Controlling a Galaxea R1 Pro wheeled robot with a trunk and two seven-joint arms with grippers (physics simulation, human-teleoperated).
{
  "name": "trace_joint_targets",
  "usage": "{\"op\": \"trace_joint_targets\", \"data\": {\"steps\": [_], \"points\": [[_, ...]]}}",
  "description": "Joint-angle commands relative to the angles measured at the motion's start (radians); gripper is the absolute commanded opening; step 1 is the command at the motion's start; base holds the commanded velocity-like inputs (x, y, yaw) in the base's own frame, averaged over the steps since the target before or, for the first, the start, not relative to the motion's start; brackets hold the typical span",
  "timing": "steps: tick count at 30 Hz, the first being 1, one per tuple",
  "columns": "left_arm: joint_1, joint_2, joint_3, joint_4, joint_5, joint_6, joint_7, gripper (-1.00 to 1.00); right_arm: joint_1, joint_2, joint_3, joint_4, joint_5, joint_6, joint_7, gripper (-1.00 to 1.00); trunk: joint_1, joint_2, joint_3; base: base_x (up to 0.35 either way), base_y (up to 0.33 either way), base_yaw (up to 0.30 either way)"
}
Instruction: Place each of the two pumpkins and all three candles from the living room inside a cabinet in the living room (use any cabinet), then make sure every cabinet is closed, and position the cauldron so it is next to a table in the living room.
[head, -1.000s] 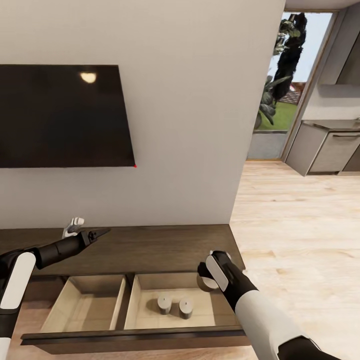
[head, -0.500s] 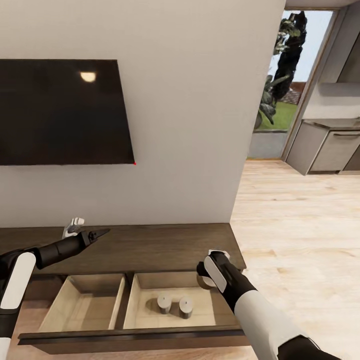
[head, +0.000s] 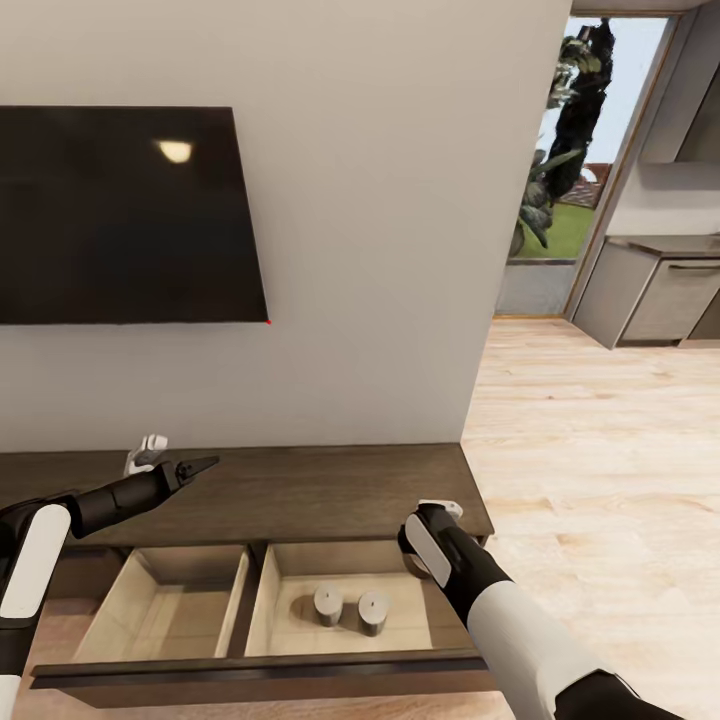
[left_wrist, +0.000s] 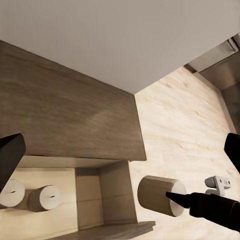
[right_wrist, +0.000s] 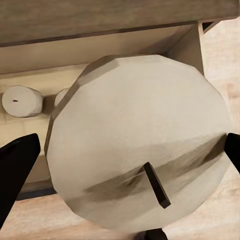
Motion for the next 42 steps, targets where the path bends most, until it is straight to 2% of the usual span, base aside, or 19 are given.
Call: {"op": "trace_joint_targets", "data": {"steps": [1,5,7,13,22,25,27,32,36,42], "points": [[-0.001,0.000,0.002,0.000,-0.005,0.005,-0.008,1.00,-0.001,0.000,0.003,0.001,-0.007,0.001,-0.009,-1.00,0.004,-0.008,-0.004,0.000,0.000,0.000],[-0.001,0.000,0.002,0.000,-0.005,0.005,-0.008,1.00,-0.001,0.000,0.003,0.002,-0.009,-0.003,-0.010,-1.00,0.019,-0.036,-0.017,0.000,0.000,0.000],[-0.001,0.000,0.002,0.000,-0.005,0.005,-0.008,1.00,-0.002,0.000,0.004,0.003,-0.013,-0.029,-0.009,-1.00,0.027,-0.050,-0.023,0.000,0.000,0.000],[-0.001,0.000,0.002,0.000,-0.005,0.005,-0.008,1.00,-0.001,0.000,0.015,0.010,-0.012,-0.202,-0.007,-1.00,0.050,-0.092,-0.042,0.000,0.000,0.000],[-0.002,0.000,0.002,0.000,-0.005,0.005,-0.008,1.00,-0.001,0.000,0.020,0.009,-0.019,-0.230,-0.003,-1.00,0.084,-0.155,-0.070,0.000,0.000,0.000],[-0.001,0.000,0.002,0.000,-0.005,0.005,-0.008,1.00,-0.001,0.000,0.017,0.008,-0.024,-0.209,-0.004,-1.00,0.096,-0.176,-0.079,0.000,0.000,0.000],[-0.001,0.000,0.002,0.000,-0.005,0.005,-0.008,1.00,-0.001,0.000,0.011,0.007,-0.030,-0.156,-0.003,-1.00,0.104,-0.190,-0.086,0.000,0.000,0.000],[-0.001,0.000,0.002,0.000,-0.005,0.005,-0.008,1.00,-0.001,0.000,-0.043,0.004,-0.086,-0.027,-0.001,-1.00,0.123,-0.225,-0.101,0.000,0.000,0.000],[-0.001,0.000,0.002,0.000,-0.005,0.005,-0.008,1.00,-0.001,0.000,-0.069,0.004,-0.106,0.002,-0.001,-1.00,0.138,-0.253,-0.114,0.000,0.000,0.000],[-0.001,0.000,0.002,0.000,-0.005,0.005,-0.008,1.00,-0.001,0.000,-0.074,0.004,-0.121,0.013,0.000,-1.00,0.161,-0.295,-0.133,0.000,0.000,0.000]]}}
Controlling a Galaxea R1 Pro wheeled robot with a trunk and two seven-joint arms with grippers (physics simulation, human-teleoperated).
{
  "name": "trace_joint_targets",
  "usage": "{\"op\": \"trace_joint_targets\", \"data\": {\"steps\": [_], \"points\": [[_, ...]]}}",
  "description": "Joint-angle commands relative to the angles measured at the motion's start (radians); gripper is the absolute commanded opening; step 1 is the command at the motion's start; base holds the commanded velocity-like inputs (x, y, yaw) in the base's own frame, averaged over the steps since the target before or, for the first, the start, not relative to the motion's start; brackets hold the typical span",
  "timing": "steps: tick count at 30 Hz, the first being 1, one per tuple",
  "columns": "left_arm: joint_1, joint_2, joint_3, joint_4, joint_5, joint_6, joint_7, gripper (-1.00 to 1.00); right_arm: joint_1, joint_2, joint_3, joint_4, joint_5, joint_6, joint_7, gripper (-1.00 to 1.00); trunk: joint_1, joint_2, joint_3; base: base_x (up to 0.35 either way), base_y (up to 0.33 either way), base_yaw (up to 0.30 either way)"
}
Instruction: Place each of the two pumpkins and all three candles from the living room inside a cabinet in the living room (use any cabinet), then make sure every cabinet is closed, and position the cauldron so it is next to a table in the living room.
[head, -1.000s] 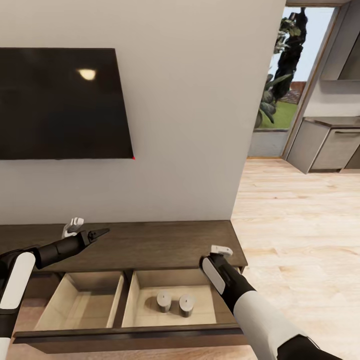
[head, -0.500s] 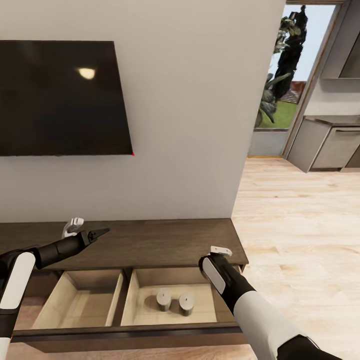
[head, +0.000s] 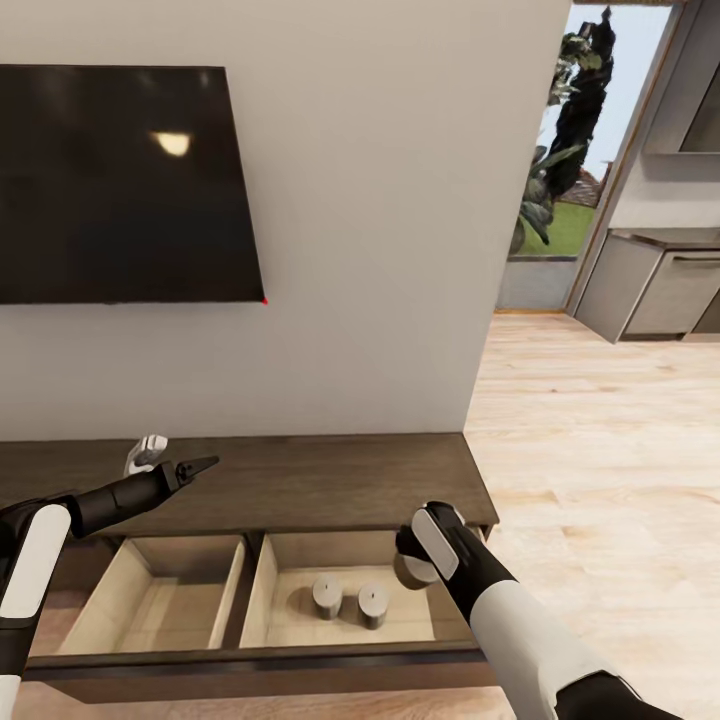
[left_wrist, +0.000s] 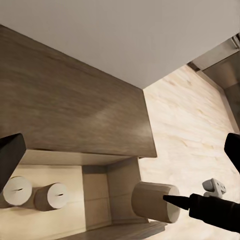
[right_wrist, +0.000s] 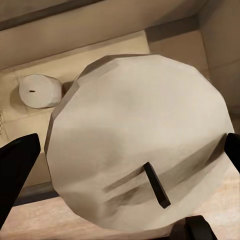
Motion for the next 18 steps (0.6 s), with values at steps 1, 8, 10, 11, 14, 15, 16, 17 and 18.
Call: {"op": "trace_joint_targets", "data": {"steps": [1,8,10,11,14,15,16,17,18], "points": [[-0.001,0.000,0.002,0.000,-0.005,0.005,-0.008,1.00,-0.001,0.000,0.002,-0.001,-0.009,0.001,-0.009,-1.00,0.004,-0.008,-0.004,0.000,0.000,0.000],[-0.001,0.001,0.002,-0.001,-0.005,0.005,-0.008,1.00,-0.001,0.000,0.002,0.002,-0.012,0.001,-0.009,-1.00,0.031,-0.057,-0.026,0.000,0.000,0.000],[-0.001,0.001,0.002,-0.001,-0.005,0.005,-0.008,1.00,-0.001,0.000,0.002,0.003,-0.012,0.001,-0.009,-1.00,0.038,-0.071,-0.032,0.000,0.000,0.000],[-0.001,0.001,0.002,-0.001,-0.005,0.005,-0.008,1.00,-0.001,0.000,0.002,0.003,-0.012,0.001,-0.009,-1.00,0.042,-0.078,-0.035,0.000,0.000,0.000],[-0.001,0.001,0.002,-0.001,-0.005,0.005,-0.008,1.00,-0.001,0.000,-0.003,0.003,-0.014,0.000,-0.008,-1.00,0.054,-0.099,-0.045,0.000,0.000,0.000],[-0.001,0.001,0.002,-0.001,-0.005,0.005,-0.008,1.00,-0.001,0.000,-0.012,0.004,-0.016,0.000,-0.008,-1.00,0.058,-0.106,-0.048,0.000,0.000,0.000],[-0.001,0.001,0.002,-0.001,-0.005,0.005,-0.008,1.00,-0.001,0.000,-0.023,0.004,-0.016,0.001,-0.007,-1.00,0.061,-0.113,-0.051,0.000,0.000,0.000],[-0.001,0.001,0.002,-0.001,-0.005,0.005,-0.008,1.00,-0.001,0.000,-0.035,0.004,-0.017,0.001,-0.006,-1.00,0.065,-0.120,-0.054,0.000,0.000,0.000],[-0.001,0.001,0.002,-0.001,-0.005,0.005,-0.008,1.00,-0.001,0.000,-0.047,0.004,-0.017,0.001,-0.006,-1.00,0.069,-0.127,-0.057,0.000,0.000,0.000]]}}
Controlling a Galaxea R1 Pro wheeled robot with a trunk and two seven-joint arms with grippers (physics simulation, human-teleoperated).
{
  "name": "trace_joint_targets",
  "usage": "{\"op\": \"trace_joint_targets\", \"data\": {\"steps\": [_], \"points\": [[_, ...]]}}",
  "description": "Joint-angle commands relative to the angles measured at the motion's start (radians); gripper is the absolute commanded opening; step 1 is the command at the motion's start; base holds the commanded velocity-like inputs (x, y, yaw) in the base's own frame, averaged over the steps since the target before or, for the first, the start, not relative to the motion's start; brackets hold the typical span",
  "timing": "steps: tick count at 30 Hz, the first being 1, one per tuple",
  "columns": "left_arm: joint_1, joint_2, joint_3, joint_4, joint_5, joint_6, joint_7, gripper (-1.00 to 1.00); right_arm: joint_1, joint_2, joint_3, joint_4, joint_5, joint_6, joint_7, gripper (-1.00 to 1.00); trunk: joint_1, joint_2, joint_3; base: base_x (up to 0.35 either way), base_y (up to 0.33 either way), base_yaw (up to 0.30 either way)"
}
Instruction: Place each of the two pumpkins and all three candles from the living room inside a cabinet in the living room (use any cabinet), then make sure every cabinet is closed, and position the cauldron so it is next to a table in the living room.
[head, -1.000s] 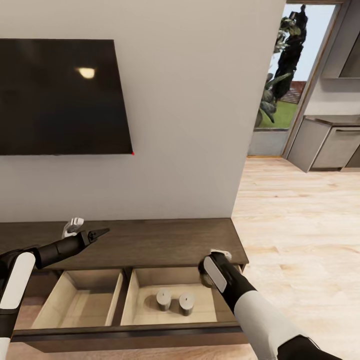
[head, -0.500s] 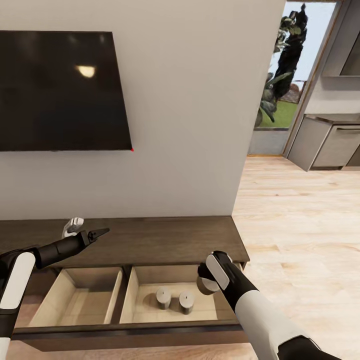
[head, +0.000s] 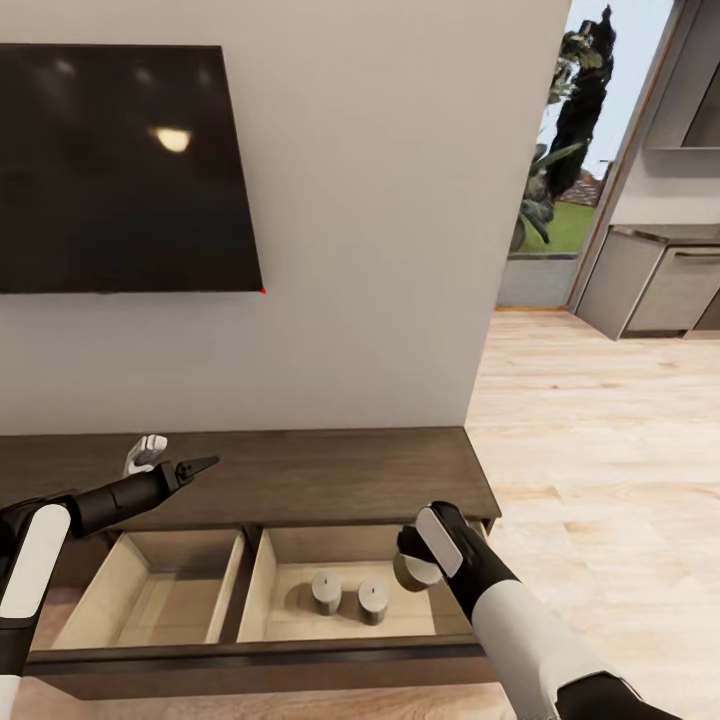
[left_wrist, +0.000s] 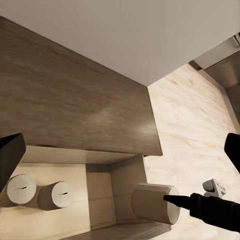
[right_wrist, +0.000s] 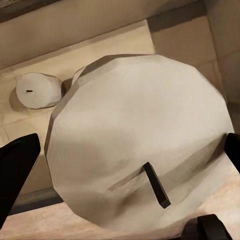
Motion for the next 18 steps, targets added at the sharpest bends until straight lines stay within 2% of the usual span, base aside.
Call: {"op": "trace_joint_targets", "data": {"steps": [1,5,18], "points": [[-0.001,0.000,0.001,0.000,-0.005,0.005,-0.008,1.00,-0.001,0.000,-0.011,-0.001,-0.009,0.001,-0.008,-1.00,0.004,-0.008,-0.004,0.000,0.000,0.000],[-0.001,0.000,0.001,0.000,-0.005,0.005,-0.008,1.00,-0.001,0.000,-0.032,0.000,-0.008,0.001,-0.007,-1.00,0.019,-0.036,-0.017,0.000,0.000,0.000],[-0.001,-0.001,0.001,0.000,-0.005,0.005,-0.008,1.00,-0.001,0.000,-0.036,0.019,-0.007,-0.004,-0.007,-1.00,0.069,-0.127,-0.057,0.000,0.000,0.000]]}}
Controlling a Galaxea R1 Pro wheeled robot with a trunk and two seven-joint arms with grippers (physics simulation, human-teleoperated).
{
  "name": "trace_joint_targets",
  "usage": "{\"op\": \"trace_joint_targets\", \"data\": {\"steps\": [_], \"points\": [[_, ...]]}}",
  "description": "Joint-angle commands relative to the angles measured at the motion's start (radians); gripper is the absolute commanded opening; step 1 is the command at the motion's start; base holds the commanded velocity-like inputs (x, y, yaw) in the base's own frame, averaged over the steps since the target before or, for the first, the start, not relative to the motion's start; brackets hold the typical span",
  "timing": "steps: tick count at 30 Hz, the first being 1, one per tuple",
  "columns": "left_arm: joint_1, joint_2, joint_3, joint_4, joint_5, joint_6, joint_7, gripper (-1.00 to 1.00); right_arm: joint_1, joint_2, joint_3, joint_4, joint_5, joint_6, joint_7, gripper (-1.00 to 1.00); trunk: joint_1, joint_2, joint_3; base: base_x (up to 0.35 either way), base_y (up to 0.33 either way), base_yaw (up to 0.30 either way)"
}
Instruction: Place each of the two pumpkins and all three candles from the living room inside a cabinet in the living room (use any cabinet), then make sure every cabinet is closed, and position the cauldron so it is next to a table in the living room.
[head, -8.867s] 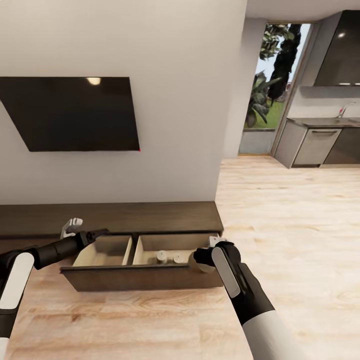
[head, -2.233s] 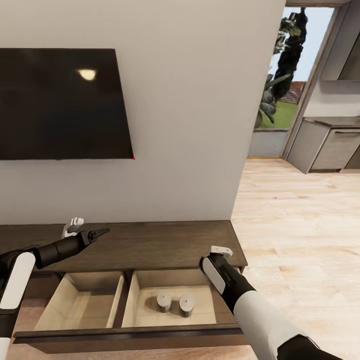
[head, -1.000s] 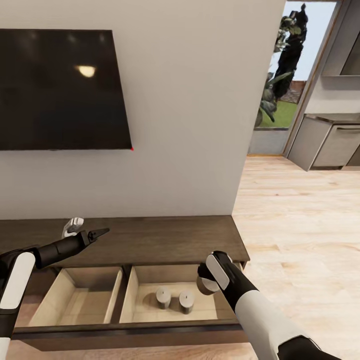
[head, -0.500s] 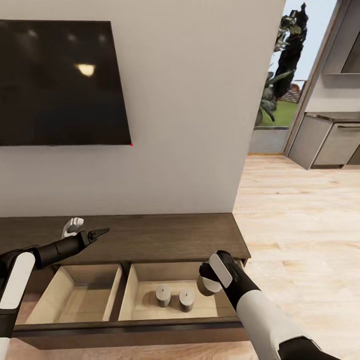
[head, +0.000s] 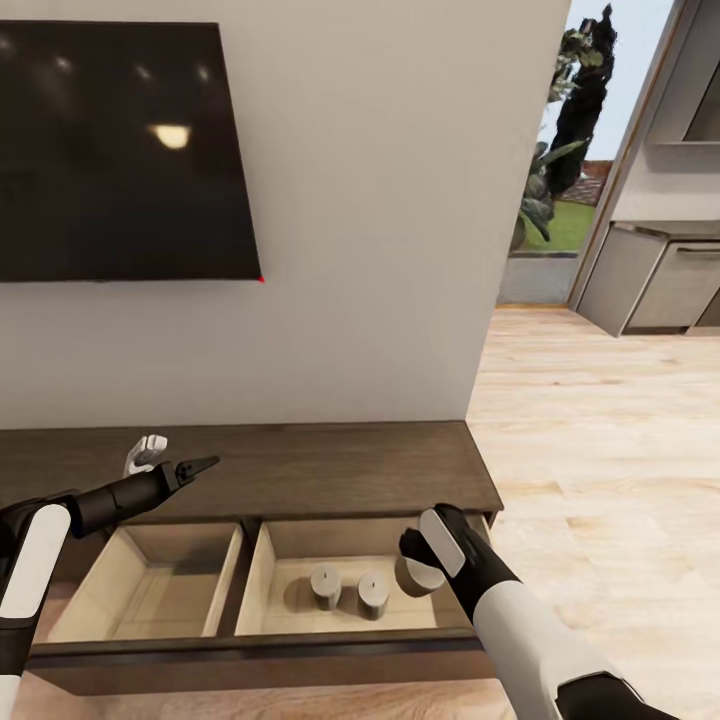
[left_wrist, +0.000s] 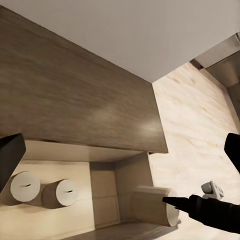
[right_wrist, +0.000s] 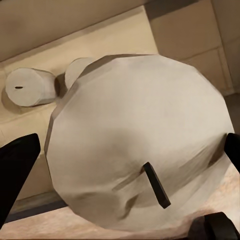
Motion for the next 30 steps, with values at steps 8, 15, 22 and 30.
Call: {"op": "trace_joint_targets", "data": {"steps": [8,15,22,30], "points": [[-0.001,-0.001,0.001,0.000,-0.005,0.005,-0.009,1.00,-0.001,0.000,0.003,0.007,-0.001,-0.030,-0.009,-1.00,0.031,-0.057,-0.026,0.000,0.000,0.000],[-0.001,0.000,0.001,0.000,-0.004,0.006,-0.009,1.00,-0.001,0.000,0.003,0.039,0.005,-0.073,-0.010,-1.00,0.058,-0.106,-0.048,0.000,0.000,0.000],[0.000,0.001,0.001,0.000,-0.004,0.006,-0.009,1.00,-0.001,0.000,0.004,0.043,0.005,-0.074,-0.010,-1.00,0.084,-0.155,-0.070,0.000,0.000,0.000],[-0.001,0.000,0.001,-0.003,-0.004,0.006,-0.009,1.00,-0.001,0.000,0.004,0.044,0.005,-0.076,-0.010,-1.00,0.104,-0.190,-0.086,0.000,0.000,0.000]]}}
